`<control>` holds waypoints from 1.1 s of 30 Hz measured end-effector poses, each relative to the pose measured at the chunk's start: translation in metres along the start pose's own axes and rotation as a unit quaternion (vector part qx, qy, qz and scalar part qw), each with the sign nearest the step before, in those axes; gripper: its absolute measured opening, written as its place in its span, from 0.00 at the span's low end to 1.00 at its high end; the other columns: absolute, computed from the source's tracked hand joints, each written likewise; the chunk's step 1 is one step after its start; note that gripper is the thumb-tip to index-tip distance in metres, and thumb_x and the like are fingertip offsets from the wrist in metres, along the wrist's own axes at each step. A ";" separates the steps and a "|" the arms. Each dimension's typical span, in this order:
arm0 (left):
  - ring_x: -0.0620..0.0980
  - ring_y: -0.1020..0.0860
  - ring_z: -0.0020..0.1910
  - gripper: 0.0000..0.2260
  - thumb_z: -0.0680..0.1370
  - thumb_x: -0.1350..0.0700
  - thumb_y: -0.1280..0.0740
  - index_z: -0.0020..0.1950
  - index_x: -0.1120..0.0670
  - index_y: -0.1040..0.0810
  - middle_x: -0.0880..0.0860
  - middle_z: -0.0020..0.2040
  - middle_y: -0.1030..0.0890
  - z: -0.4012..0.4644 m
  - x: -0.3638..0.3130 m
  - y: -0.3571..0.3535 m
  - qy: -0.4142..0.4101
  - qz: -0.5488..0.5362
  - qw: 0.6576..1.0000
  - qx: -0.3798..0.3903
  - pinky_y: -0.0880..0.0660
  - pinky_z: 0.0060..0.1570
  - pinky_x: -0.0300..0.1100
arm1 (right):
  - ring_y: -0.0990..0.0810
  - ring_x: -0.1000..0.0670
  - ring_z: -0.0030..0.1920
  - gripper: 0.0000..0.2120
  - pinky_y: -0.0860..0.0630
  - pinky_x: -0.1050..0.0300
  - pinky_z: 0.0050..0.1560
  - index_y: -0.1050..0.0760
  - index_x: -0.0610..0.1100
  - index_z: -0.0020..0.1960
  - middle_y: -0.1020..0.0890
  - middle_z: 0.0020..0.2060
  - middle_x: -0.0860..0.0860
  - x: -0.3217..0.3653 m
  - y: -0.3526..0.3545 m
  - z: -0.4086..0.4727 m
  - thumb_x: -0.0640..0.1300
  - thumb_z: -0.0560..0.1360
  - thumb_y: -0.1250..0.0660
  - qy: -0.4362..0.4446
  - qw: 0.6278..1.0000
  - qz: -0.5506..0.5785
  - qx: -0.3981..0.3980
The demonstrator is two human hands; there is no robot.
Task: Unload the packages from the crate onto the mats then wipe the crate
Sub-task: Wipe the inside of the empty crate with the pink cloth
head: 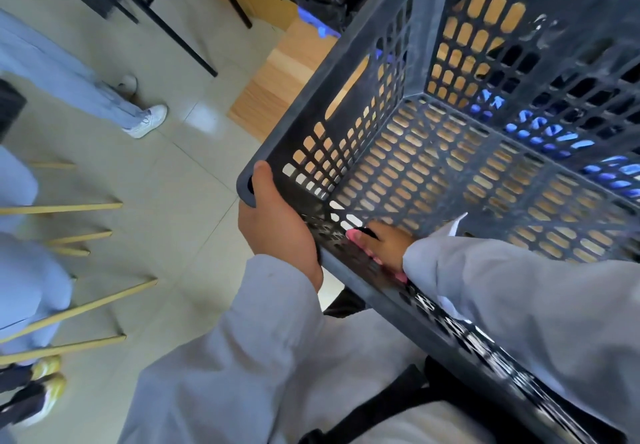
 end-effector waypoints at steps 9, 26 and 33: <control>0.55 0.16 0.44 0.16 0.76 0.42 0.37 0.50 0.53 0.19 0.51 0.42 0.15 0.006 0.000 -0.001 -0.033 -0.012 0.999 0.008 0.21 0.52 0.54 | 0.18 0.48 0.44 0.31 0.23 0.47 0.55 0.23 0.50 0.48 0.17 0.38 0.51 0.037 0.020 -0.038 0.77 0.67 0.44 0.099 0.989 0.110 -0.025; 0.50 0.20 0.42 0.15 0.79 0.41 0.40 0.46 0.50 0.22 0.49 0.41 0.20 0.007 0.007 0.006 0.007 -0.037 0.999 -0.027 0.25 0.42 0.43 | 0.23 0.54 0.35 0.16 0.25 0.58 0.39 0.22 0.55 0.42 0.23 0.34 0.54 0.104 0.087 -0.114 0.65 0.73 0.41 0.235 0.950 0.207 0.019; 0.51 0.18 0.44 0.18 0.79 0.41 0.41 0.53 0.53 0.20 0.51 0.43 0.17 0.003 0.002 0.004 0.006 -0.010 1.000 -0.017 0.23 0.47 0.46 | 0.19 0.43 0.50 0.20 0.23 0.49 0.53 0.25 0.47 0.62 0.18 0.47 0.49 0.013 0.048 -0.009 0.60 0.82 0.46 0.006 0.998 -0.065 -0.014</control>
Point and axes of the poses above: each hand's wrist, its own z-axis towards the middle knuckle, its own y-axis out of the back of the hand, x = y × z, the point moved 10 cm from there along z, towards the middle knuckle
